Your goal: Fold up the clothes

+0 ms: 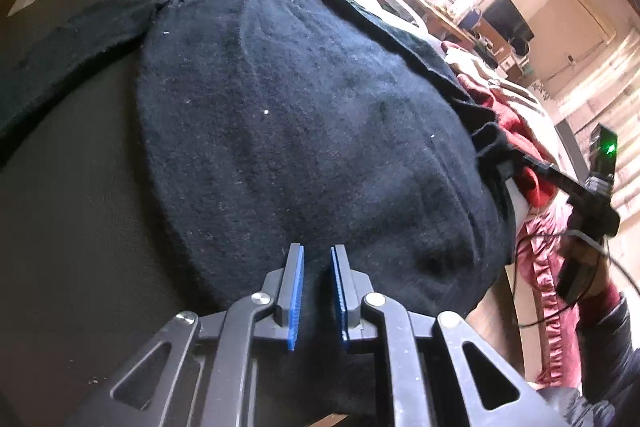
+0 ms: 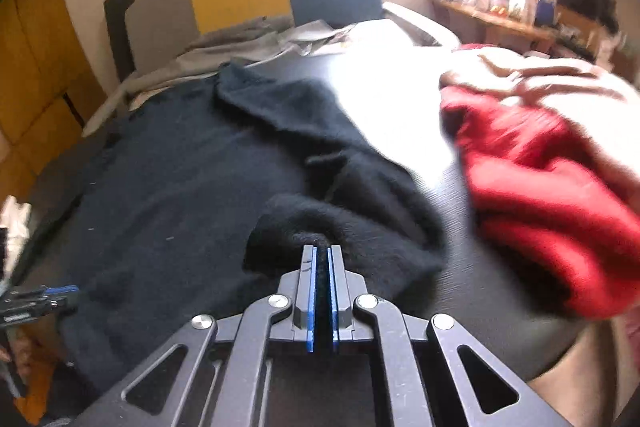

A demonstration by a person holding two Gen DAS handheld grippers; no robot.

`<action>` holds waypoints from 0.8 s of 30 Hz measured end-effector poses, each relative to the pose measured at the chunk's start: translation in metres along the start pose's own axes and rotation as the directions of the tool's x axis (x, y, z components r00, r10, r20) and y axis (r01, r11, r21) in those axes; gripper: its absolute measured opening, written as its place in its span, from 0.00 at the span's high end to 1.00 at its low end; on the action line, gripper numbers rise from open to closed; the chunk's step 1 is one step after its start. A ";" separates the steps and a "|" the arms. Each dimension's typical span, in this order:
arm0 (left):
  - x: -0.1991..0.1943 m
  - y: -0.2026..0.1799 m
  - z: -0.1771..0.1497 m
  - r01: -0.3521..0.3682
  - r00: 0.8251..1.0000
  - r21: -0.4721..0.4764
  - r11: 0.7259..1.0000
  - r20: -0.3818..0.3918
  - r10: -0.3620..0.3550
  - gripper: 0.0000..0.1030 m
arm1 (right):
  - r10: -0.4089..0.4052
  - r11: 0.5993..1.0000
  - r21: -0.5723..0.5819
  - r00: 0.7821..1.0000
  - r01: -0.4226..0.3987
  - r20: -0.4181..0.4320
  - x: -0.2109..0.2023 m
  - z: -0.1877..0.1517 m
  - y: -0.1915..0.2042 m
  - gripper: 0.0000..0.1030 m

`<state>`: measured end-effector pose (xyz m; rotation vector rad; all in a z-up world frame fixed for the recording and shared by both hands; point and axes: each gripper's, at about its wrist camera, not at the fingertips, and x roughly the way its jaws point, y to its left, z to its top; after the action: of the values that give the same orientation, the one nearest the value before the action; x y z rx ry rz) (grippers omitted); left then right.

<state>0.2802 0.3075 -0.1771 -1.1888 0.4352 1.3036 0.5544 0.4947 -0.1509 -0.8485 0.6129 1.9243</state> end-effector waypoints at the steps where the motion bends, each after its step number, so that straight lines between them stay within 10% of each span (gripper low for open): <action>1: -0.001 0.003 0.000 -0.002 1.000 0.004 1.000 -0.008 0.002 0.90 | -0.051 0.998 -0.029 0.999 0.051 0.006 -0.005 0.004 -0.005 0.95; 14: -0.020 0.028 0.009 -0.148 0.984 0.082 0.986 -0.085 0.155 0.95 | -0.538 0.799 -0.204 0.825 0.565 0.174 -0.047 0.068 -0.078 0.95; 18: -0.031 0.043 0.008 -0.192 0.976 0.053 0.980 -0.096 0.196 0.95 | -0.429 0.885 -0.202 0.903 0.419 -0.004 -0.025 0.058 -0.098 0.95; 24: -0.041 0.039 0.005 -0.220 0.972 0.035 0.975 -0.081 0.223 0.88 | -0.467 0.875 -0.151 0.884 0.460 -0.008 -0.034 0.041 -0.099 0.83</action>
<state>0.2317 0.2839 -0.1580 -1.2017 0.6599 1.4369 0.6405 0.5503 -0.1064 -1.0282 0.2591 1.5228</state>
